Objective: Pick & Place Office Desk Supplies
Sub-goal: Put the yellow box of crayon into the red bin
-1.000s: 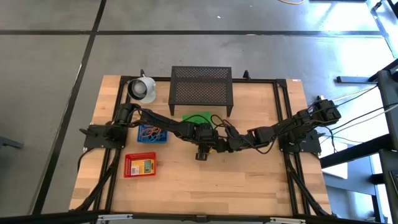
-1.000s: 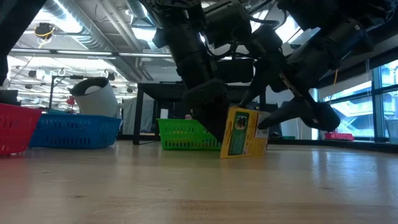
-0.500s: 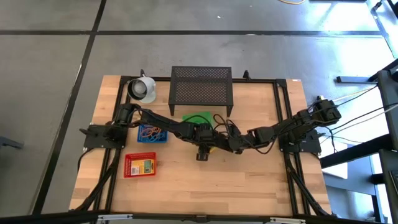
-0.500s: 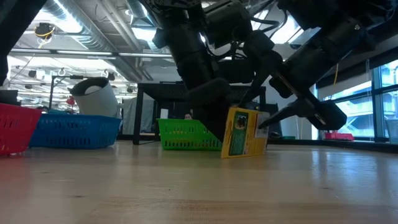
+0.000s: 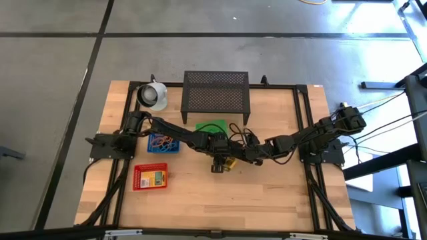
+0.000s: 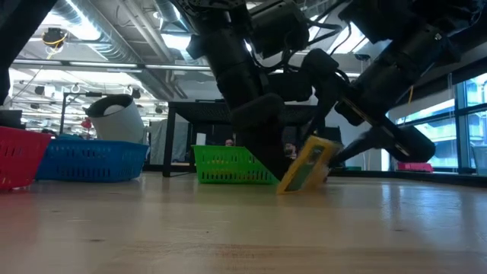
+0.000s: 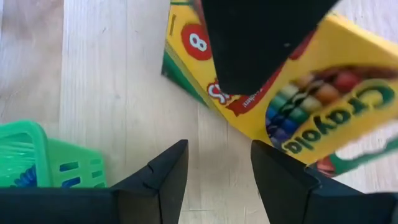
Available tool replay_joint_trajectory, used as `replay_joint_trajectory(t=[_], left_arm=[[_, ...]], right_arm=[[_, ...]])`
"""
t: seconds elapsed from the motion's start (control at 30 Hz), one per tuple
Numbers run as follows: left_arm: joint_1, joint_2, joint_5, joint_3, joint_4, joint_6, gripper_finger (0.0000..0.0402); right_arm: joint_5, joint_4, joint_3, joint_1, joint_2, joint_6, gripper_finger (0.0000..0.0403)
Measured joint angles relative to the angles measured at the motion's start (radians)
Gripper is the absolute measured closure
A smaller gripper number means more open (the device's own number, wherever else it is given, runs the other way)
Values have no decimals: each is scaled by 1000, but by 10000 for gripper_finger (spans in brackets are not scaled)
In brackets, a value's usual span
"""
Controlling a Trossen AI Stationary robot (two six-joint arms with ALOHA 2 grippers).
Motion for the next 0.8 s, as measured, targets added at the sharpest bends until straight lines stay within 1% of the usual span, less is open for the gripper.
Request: replay_joint_trajectory(t=[0.13,0.23,0.6,0.8], left_arm=[[0,-11,0,-1,-2,-3,231],[0,-13,0,-2,-3,-8,231],[1,-15,1,-1,-1,-26,231],[1,-50,4,-4,-32,-25,231]], right_arm=[[7,-6,0,0,-1,-11,187],[12,-11,0,0,-1,-15,203],[13,-20,0,0,-1,-45,315],[14,-11,0,1,-3,-62,355]])
